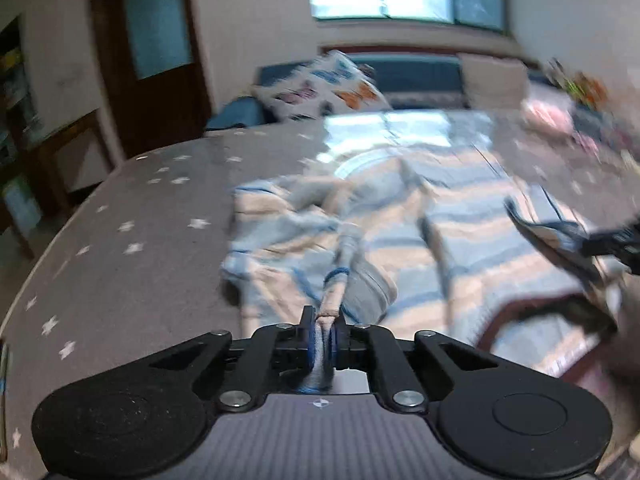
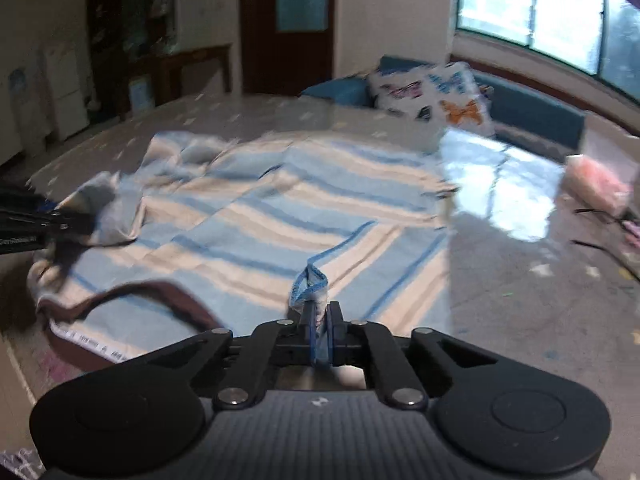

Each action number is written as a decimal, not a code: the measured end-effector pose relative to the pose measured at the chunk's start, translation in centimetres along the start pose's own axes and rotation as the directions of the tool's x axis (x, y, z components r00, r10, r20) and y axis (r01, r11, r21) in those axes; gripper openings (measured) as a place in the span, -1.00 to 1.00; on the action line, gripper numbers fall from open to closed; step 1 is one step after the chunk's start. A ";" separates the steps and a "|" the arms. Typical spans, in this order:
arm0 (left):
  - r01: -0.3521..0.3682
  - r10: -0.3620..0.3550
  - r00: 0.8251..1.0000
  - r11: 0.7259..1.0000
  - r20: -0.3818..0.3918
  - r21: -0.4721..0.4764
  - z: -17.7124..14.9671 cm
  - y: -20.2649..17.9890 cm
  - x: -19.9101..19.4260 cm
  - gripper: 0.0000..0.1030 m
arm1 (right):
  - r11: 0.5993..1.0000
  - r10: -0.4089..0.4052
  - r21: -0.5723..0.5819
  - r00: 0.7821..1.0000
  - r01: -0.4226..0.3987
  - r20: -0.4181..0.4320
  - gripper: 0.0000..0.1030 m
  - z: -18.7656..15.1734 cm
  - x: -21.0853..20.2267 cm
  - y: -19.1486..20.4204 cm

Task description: Fold clothes

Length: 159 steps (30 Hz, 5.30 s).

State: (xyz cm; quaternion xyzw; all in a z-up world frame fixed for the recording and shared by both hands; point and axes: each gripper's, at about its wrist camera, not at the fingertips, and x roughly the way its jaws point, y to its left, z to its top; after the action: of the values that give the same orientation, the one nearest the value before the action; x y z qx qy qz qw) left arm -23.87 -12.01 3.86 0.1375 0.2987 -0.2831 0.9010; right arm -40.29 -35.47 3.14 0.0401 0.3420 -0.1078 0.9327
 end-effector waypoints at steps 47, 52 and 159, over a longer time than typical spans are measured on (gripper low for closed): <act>-0.092 0.016 0.973 0.941 -0.230 -0.326 13.1 8.1 18.1 0.22 | 0.952 0.038 0.304 0.999 -0.030 -0.021 -0.40 13.3 12.6 -13.0; -0.076 -0.013 0.964 0.943 -0.266 -0.323 13.4 8.0 20.6 0.19 | 0.922 0.079 0.383 0.995 -0.051 -0.056 -0.36 14.3 16.6 -14.2; -0.081 0.070 0.987 0.994 -0.146 -0.067 7.6 4.9 12.8 0.21 | 1.000 0.008 0.027 0.982 -0.003 -0.189 -0.17 9.4 10.6 -7.4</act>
State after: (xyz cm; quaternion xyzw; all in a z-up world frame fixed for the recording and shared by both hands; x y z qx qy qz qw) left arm -9.01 -16.74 2.28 0.1359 0.3674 -0.2270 0.8917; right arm -28.16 -45.88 3.42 0.0636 0.4274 -0.1052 0.8957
